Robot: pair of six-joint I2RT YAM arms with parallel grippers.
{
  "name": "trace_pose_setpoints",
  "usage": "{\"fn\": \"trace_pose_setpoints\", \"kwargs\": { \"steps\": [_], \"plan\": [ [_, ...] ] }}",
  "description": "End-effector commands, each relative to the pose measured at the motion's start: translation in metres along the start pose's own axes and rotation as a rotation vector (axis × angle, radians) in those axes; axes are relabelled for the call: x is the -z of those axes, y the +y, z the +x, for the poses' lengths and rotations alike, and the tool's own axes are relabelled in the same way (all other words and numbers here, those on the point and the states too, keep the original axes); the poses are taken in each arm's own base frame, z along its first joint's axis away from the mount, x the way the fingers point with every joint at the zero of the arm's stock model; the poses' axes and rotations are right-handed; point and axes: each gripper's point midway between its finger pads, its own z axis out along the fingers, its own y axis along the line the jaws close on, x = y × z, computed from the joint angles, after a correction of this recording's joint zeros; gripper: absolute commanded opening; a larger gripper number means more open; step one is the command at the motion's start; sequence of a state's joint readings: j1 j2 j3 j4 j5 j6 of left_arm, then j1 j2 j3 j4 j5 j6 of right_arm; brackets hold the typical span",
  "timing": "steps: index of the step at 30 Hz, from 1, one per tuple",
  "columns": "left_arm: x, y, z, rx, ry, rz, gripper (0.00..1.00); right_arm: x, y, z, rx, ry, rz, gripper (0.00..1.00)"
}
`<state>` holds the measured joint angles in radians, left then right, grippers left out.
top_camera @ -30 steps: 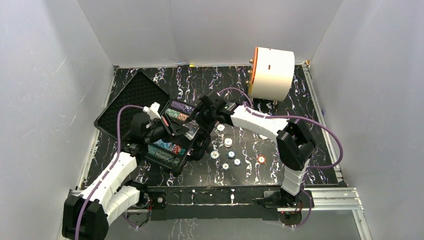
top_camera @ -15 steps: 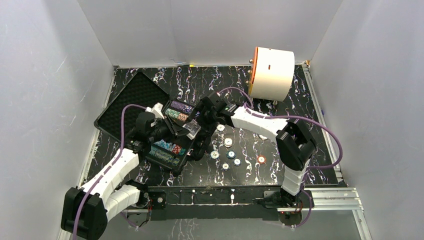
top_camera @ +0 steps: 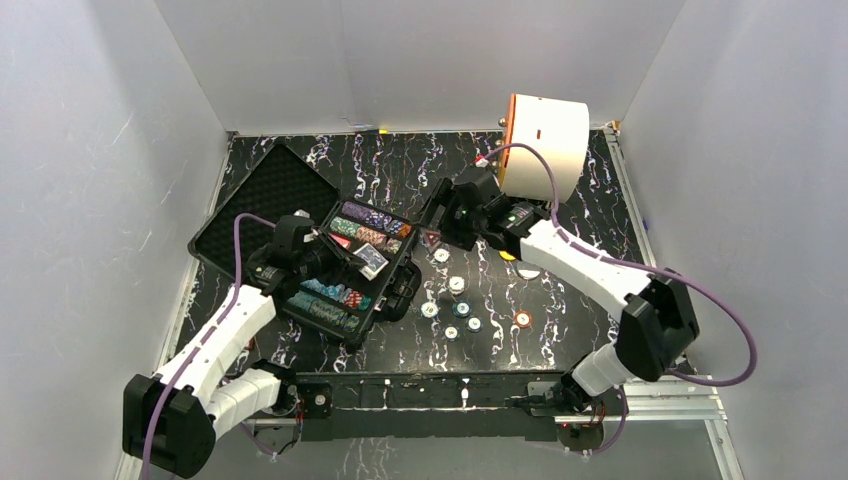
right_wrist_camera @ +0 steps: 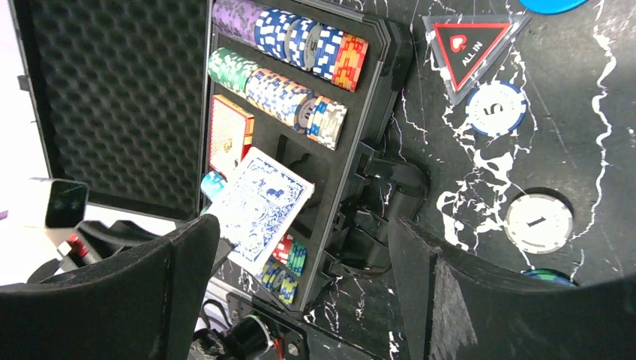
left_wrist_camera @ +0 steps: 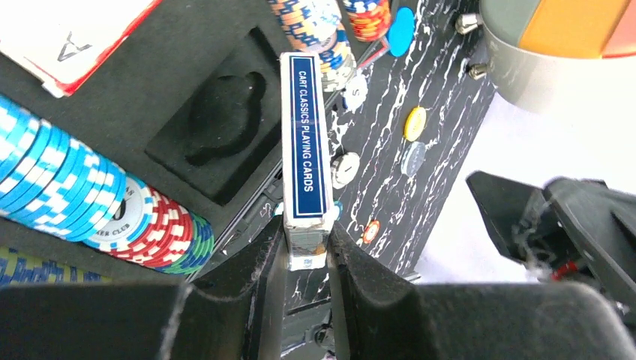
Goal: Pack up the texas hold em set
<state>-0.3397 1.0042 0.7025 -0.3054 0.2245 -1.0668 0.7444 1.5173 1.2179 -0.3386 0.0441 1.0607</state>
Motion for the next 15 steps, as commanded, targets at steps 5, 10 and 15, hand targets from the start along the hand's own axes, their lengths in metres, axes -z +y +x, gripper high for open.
{"fn": "trace_pose_setpoints", "kwargs": {
  "steps": [5, 10, 15],
  "plan": [
    [-0.004, 0.002, -0.007, 0.128, -0.041, -0.021, 0.0, 0.021, 0.003, -0.018, 0.089, -0.121, -0.035, 0.89],
    [-0.018, -0.005, -0.009, 0.175, -0.021, -0.014, 0.0, 0.022, 0.003, -0.02, 0.094, -0.13, -0.033, 0.89],
    [-0.026, -0.006, -0.006, 0.211, 0.0, 0.006, 0.0, 0.024, 0.003, -0.022, 0.098, -0.141, -0.028, 0.88]
  ]
}}
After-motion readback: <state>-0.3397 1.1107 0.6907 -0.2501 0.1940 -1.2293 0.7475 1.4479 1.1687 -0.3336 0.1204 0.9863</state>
